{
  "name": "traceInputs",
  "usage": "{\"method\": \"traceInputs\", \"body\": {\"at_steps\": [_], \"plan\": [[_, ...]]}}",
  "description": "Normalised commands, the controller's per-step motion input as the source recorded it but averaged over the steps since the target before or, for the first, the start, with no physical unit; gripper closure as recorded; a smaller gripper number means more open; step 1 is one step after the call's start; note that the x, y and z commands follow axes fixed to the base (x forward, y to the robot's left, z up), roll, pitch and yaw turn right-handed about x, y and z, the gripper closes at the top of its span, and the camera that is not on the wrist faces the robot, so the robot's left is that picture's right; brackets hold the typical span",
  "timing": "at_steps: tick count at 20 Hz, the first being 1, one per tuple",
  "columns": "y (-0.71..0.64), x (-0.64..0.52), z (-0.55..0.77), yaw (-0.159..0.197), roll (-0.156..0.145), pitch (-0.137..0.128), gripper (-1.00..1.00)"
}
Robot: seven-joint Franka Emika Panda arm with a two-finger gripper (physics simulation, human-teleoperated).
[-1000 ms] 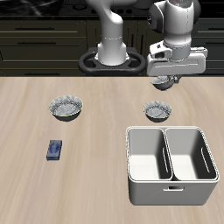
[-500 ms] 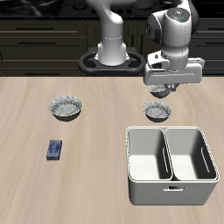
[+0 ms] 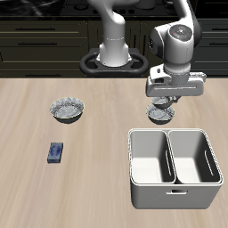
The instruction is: Stack the smallest bowl on the middle-sized bowl
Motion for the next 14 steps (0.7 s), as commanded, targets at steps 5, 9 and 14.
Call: {"method": "traceInputs", "body": {"at_steps": [5, 9, 14], "plan": [[0.12, -0.13, -0.27, -0.026, 0.033, 0.058, 1.00], [0.05, -0.02, -0.08, 0.021, 0.019, 0.000, 1.00], [-0.05, 0.13, -0.12, -0.011, 0.010, 0.054, -1.00]]}}
